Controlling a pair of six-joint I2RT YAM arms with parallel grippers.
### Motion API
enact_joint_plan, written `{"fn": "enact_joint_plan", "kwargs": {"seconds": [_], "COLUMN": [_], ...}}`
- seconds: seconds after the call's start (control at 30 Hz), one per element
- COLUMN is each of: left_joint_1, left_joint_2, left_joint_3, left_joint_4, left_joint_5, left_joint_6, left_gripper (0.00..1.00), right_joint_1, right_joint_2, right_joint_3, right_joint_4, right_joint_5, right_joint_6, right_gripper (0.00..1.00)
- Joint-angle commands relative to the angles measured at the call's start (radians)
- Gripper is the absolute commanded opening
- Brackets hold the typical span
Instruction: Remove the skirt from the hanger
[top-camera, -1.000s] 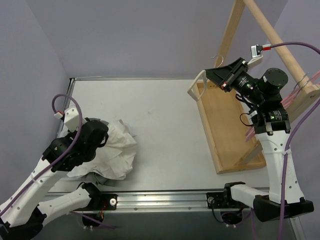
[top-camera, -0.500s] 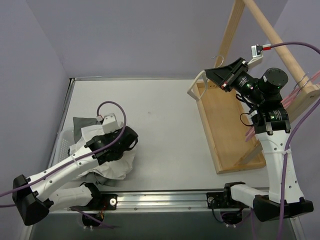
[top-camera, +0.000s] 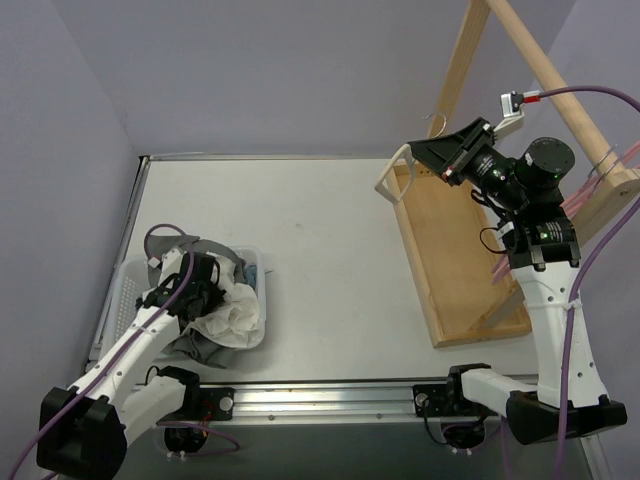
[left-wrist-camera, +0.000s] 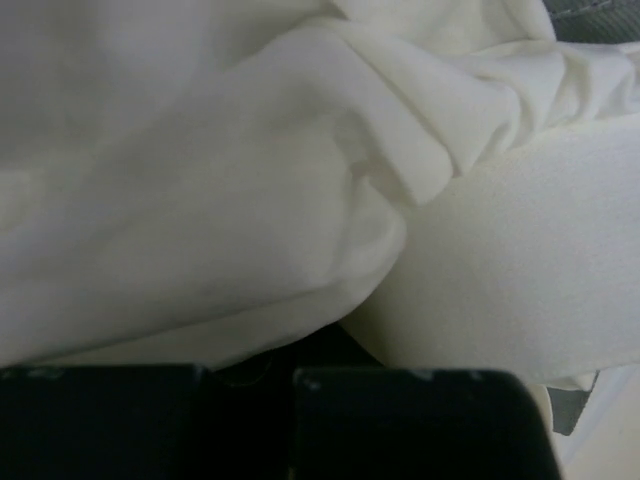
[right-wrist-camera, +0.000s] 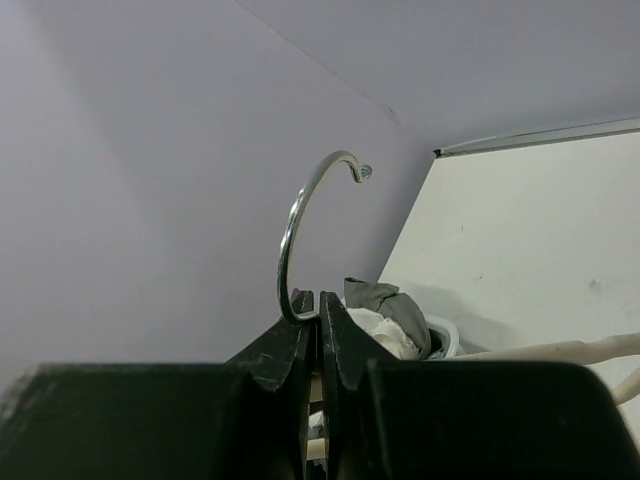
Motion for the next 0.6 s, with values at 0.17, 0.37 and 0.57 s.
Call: {"fn": "enact_joint_plan", "kwargs": {"seconds": [0.17,0.37,0.57], "left_joint_1": [0.004,0.001,-0.002], "left_joint_2": [-0.135,-0.27,-0.318], "left_joint_3": [-0.017,0.238,0.344], "left_joint_4": [-0.101,-0.371,-0.444], "left_joint_5": [0.057,-0.049,-0.055], "left_joint_6": [0.024,0.046,0.058], "left_gripper": [0.02,0.27,0.6], "right_joint_1": [-0.007,-0.007,-0.007], "right_joint_2": [-0.012,0.008,0.053], "right_joint_3": [-0.016,-0.016,0.008], "right_joint_4": [0.054,0.062,0.059], "right_joint_5": [-0.037,-0.032,-0.029], "right_joint_6": [0.007,0.006,-0.01], "right_gripper": [0.0,0.0,0.0]}}
